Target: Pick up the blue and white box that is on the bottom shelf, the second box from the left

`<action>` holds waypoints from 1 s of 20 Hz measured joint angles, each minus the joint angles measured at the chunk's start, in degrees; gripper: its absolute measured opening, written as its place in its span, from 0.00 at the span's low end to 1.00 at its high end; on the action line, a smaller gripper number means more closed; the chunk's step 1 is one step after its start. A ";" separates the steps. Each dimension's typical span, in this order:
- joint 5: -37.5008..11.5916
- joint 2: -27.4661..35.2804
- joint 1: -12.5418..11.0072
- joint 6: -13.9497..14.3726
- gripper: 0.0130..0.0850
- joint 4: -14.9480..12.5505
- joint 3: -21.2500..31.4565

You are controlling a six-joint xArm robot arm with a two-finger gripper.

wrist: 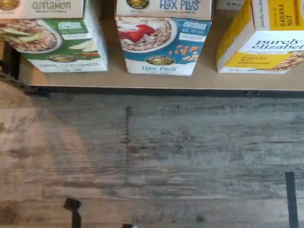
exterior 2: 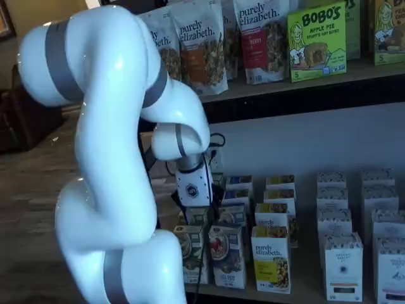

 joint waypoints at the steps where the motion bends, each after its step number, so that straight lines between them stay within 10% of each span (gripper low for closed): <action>1: -1.15 1.30 -0.11 0.05 1.00 -0.17 -0.31; 20: -13.37 22.81 -1.94 -3.90 1.00 2.15 -10.89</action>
